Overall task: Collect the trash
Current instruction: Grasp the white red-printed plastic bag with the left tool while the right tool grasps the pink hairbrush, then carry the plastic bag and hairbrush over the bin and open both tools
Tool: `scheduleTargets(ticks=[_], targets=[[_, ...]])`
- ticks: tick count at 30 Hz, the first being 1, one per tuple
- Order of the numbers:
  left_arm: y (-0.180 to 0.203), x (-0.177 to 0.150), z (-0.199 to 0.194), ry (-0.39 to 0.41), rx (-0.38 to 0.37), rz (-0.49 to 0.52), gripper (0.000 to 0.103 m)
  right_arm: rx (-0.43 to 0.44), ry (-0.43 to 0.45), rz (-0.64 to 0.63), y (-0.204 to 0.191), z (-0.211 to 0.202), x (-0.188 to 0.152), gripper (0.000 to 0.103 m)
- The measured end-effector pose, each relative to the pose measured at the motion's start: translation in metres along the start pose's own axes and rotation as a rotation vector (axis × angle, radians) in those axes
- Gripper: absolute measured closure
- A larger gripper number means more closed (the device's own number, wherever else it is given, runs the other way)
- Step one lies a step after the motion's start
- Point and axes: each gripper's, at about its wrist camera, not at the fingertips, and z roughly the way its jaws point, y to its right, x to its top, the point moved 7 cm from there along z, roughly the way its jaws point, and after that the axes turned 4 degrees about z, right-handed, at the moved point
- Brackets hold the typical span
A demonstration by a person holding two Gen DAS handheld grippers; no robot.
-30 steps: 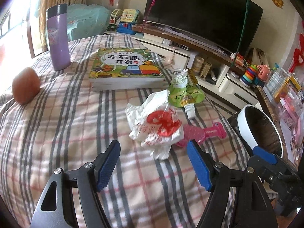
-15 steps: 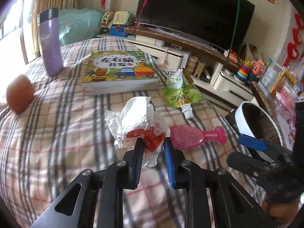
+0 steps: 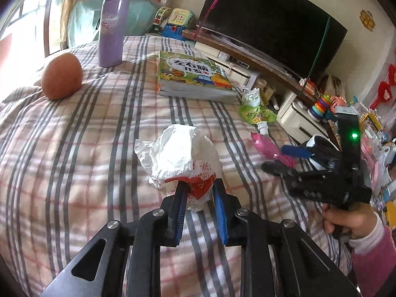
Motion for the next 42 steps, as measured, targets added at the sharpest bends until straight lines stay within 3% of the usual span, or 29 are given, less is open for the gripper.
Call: scheduleTargets(ticks=[1, 2, 3, 5, 10, 15, 24, 42], targets=[[0.001, -0.001, -0.001, 0.001, 0.0, 0.001, 0.083, -0.021, -0.011, -0.011, 0.001, 0.004, -0.002, 0.026], [0.002, -0.001, -0.003, 0.002, -0.002, 0.004, 0.083, -0.042, -0.018, -0.006, 0.004, 0.007, -0.003, 0.045], [0.004, -0.001, -0.004, 0.004, -0.004, 0.007, 0.083, -0.042, -0.021, 0.025, 0.008, 0.008, -0.006, 0.053], [0.008, -0.002, -0.008, 0.009, -0.015, 0.014, 0.083, -0.025, -0.002, 0.097, 0.016, 0.002, -0.008, 0.083], [0.023, -0.007, -0.015, 0.017, -0.052, 0.034, 0.083, 0.02, 0.067, 0.272, 0.032, -0.025, -0.019, 0.084], [0.05, -0.016, -0.016, 0.01, -0.094, 0.068, 0.083, 0.051, 0.118, 0.351, 0.027, -0.052, -0.035, 0.084], [0.089, -0.027, -0.011, -0.013, -0.138, 0.136, 0.083, 0.074, 0.164, 0.444, 0.024, -0.087, -0.069, 0.084], [0.138, -0.039, -0.014, -0.027, -0.128, 0.225, 0.083, 0.092, 0.209, 0.54, 0.033, -0.12, -0.109, 0.084]])
